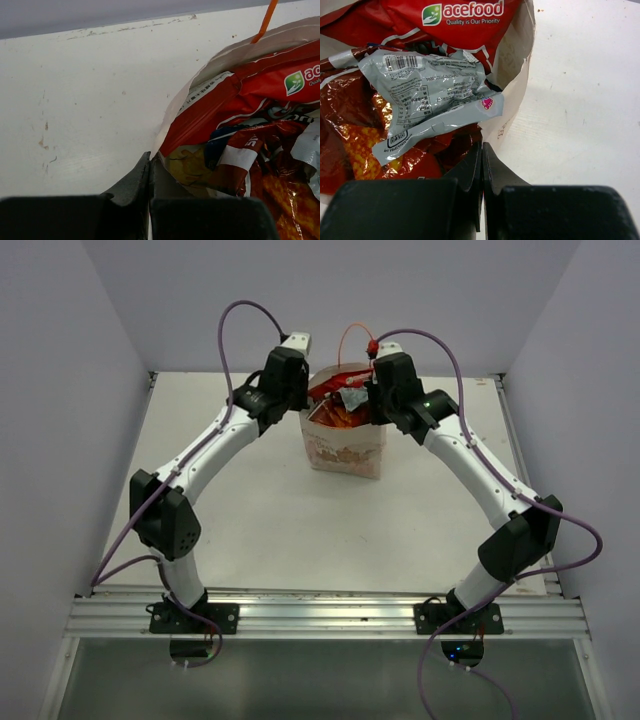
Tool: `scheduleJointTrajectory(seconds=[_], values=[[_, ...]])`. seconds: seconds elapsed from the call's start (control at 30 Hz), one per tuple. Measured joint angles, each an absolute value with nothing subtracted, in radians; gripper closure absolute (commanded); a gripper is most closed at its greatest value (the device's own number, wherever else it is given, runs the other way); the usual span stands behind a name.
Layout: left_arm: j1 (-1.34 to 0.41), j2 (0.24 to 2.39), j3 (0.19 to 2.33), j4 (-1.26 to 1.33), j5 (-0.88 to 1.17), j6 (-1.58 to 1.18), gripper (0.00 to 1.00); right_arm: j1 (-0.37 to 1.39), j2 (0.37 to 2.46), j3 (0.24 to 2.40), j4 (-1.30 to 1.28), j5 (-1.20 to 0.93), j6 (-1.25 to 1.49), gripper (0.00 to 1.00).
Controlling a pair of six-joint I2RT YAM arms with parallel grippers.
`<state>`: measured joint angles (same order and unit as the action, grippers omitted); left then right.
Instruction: Place the snacks into the paper bag
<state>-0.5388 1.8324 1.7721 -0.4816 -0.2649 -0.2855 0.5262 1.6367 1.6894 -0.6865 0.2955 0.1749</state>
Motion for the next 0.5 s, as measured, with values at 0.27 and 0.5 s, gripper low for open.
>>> scheduleJointTrajectory(seconds=[0.27, 0.5], values=[[-0.578, 1.632, 1.695, -0.606, -0.275, -0.336, 1.00, 0.605, 1.634, 1.766, -0.777, 0.348, 0.162, 1.00], [-0.669, 1.385, 1.549, -0.678, -0.313, -0.442, 1.00, 0.685, 1.588, 1.742, -0.860, 0.357, 0.205, 1.00]])
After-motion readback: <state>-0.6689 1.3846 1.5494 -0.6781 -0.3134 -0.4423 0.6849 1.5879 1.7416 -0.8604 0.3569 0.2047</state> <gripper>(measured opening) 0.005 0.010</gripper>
